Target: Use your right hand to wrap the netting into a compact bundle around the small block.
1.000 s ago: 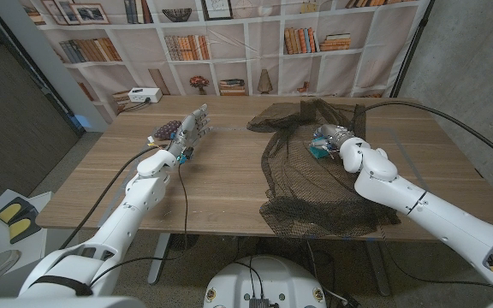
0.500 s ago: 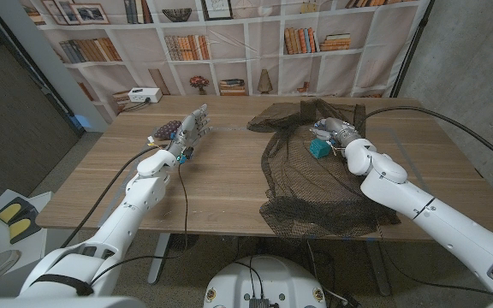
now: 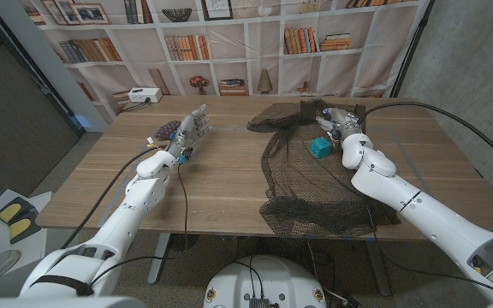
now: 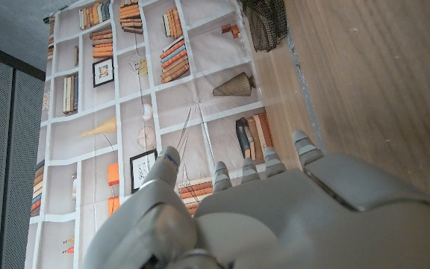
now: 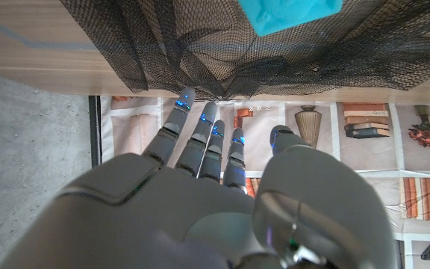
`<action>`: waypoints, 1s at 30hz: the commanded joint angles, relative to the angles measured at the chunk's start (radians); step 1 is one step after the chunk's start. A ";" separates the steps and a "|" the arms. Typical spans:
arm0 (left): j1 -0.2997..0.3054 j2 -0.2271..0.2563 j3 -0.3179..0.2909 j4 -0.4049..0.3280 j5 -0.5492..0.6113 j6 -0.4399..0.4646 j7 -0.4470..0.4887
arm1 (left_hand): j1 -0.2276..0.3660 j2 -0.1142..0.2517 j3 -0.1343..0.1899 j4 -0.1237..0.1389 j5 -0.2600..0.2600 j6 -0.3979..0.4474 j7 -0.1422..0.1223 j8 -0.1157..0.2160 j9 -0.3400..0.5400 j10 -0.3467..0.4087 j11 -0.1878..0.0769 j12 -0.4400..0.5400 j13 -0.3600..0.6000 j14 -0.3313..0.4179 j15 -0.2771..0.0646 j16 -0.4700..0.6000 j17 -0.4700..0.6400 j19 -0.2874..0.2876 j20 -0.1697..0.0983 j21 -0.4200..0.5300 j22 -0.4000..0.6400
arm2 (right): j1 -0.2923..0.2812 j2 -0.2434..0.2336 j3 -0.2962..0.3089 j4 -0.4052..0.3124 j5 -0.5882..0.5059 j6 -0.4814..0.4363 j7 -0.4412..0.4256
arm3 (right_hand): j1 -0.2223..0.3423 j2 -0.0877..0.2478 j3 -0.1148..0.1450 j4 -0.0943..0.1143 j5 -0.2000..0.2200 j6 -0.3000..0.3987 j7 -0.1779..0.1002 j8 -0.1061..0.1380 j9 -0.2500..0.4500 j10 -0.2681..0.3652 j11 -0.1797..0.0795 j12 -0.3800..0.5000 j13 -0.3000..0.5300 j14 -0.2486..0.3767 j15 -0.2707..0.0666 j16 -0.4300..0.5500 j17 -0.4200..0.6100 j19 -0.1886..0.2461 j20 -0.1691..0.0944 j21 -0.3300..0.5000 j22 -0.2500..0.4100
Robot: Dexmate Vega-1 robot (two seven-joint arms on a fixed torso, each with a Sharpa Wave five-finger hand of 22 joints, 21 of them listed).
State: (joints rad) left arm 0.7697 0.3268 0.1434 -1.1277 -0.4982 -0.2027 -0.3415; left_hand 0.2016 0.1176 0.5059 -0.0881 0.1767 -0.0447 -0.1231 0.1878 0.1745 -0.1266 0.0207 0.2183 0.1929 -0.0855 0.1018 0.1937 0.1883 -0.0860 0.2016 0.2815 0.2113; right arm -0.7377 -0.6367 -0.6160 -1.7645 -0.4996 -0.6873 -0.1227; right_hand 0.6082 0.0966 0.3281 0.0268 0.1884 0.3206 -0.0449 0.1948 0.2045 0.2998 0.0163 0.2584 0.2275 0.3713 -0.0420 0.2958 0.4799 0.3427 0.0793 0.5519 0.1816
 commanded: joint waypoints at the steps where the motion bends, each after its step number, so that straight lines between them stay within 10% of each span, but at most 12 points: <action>1: 0.018 0.004 -0.010 -0.027 -0.003 -0.021 0.006 | -0.007 0.001 0.007 -0.001 0.004 0.007 0.001 0.001 0.005 0.009 0.001 0.002 0.004 0.014 0.001 0.005 0.004 0.009 0.005 0.001 0.003 | 0.129 0.032 -0.088 0.105 -0.054 -0.063 0.031 | -0.006 -0.017 -0.014 -0.014 -0.002 -0.015 0.000 0.000 0.003 -0.023 -0.002 -0.013 0.005 -0.064 -0.008 -0.030 -0.001 -0.069 0.038 -0.032 0.002; 7: 0.029 0.007 -0.014 -0.049 -0.005 -0.028 0.012 | -0.006 0.001 0.009 -0.002 0.005 0.019 0.001 0.005 0.005 0.018 -0.003 0.005 0.003 0.022 0.003 0.008 0.003 0.014 0.007 0.003 0.003 | 0.183 0.052 -0.115 0.168 -0.065 -0.064 0.050 | -0.017 -0.026 -0.029 -0.021 -0.002 -0.028 -0.002 0.002 0.004 -0.050 -0.004 -0.026 0.006 -0.110 -0.004 -0.049 -0.006 -0.097 0.063 -0.051 0.000; 30: 0.070 0.020 -0.021 -0.125 -0.008 -0.036 0.038 | -0.006 -0.001 0.013 -0.006 0.005 0.030 -0.003 0.005 0.005 0.033 -0.001 0.008 0.003 0.020 0.000 0.003 0.002 0.018 0.010 0.003 0.003 | 0.369 0.153 -0.213 0.493 -0.073 -0.054 0.133 | -0.029 -0.029 -0.056 -0.050 0.006 -0.146 -0.003 -0.011 0.003 -0.175 -0.005 -0.065 0.009 -0.247 0.029 -0.094 -0.023 -0.166 0.026 -0.107 0.000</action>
State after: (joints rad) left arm 0.8181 0.3400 0.1254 -1.2128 -0.5066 -0.2351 -0.3210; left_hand 0.2017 0.1176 0.5114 -0.0938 0.1767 -0.0214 -0.1251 0.1878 0.1745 -0.0974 0.0179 0.2228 0.1929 -0.0583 0.1039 0.1937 0.1883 -0.0733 0.2071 0.2815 0.2113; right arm -0.4577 -0.5356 -0.7820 -1.4402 -0.5753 -0.7557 -0.0246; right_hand 0.5749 0.0636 0.2717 -0.0154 0.1886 0.1904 -0.0533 0.1847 0.2046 0.1409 0.0098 0.1963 0.2351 0.1421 -0.0143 0.2068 0.4576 0.1848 0.1092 0.4512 0.1817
